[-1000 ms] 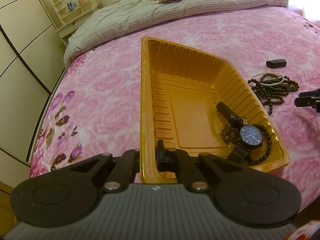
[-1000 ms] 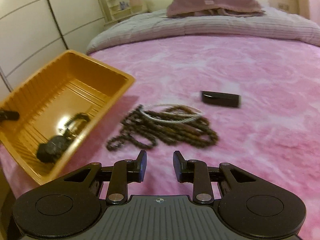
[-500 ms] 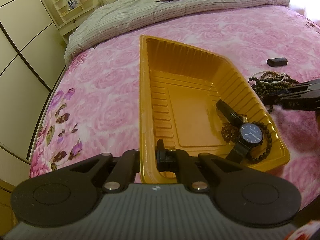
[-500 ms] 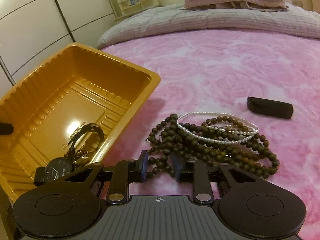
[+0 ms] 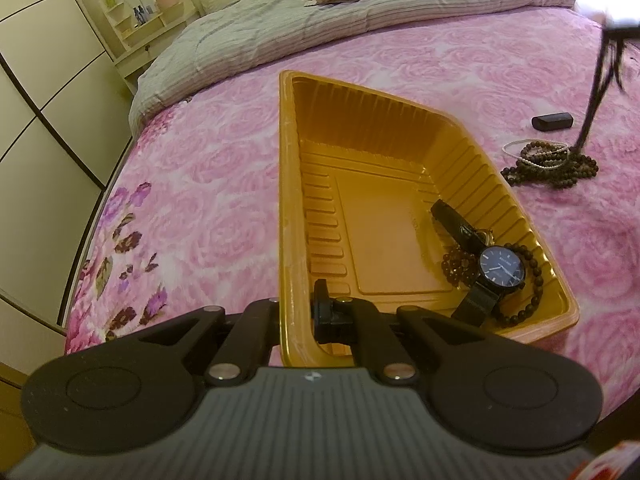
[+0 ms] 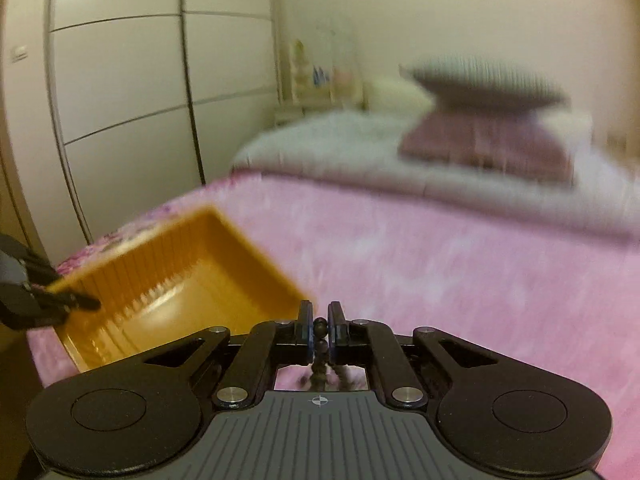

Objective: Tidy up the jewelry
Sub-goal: 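Lift the dark bead necklace over the tray and lower it in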

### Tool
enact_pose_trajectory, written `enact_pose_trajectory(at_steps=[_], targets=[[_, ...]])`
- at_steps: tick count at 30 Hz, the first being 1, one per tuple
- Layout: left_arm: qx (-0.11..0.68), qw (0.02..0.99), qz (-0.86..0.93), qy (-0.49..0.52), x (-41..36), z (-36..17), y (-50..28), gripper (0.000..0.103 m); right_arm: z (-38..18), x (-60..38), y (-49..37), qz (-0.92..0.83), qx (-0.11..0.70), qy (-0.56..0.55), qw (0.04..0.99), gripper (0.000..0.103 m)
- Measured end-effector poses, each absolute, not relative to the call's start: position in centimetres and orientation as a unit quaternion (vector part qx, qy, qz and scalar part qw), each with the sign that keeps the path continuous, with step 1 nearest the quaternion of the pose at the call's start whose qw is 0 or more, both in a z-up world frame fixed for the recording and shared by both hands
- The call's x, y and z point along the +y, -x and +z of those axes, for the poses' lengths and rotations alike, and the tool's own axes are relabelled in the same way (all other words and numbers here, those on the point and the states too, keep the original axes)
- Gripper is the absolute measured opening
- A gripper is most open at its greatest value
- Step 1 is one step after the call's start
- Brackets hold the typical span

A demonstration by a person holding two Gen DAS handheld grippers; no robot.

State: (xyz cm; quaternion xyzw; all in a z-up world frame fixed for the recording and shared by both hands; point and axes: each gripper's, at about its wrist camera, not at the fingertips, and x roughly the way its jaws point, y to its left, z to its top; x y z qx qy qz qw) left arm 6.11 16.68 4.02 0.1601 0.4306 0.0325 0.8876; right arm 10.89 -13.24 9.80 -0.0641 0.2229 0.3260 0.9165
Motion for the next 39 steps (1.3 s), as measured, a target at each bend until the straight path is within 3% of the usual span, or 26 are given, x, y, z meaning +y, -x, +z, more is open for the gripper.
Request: enact_pose_trajectory(at_steps=[10, 27, 32, 39], targets=[[0.429, 0.888, 0.031, -0.164, 16.6, 4.0, -6.2, 0.002, 19.6, -12.4, -10.2, 0.349, 0.131, 0.135, 0.918, 0.007], [0.428, 0.888, 0.028, -0.169, 16.5, 4.1, -6.4, 0.002, 30.6, -7.4, -8.2, 0.425, 0.009, 0.158, 0.891, 0.007], [0.428, 0.888, 0.028, -0.166, 16.5, 4.1, -6.3, 0.002, 30.6, -4.2, -8.5, 0.453, 0.015, 0.175, 0.874, 0.007], [0.427, 0.889, 0.026, -0.161, 16.8, 4.0, -6.3, 0.002, 26.2, -0.3, -10.6, 0.48, 0.084, 0.198, 0.851, 0.007]])
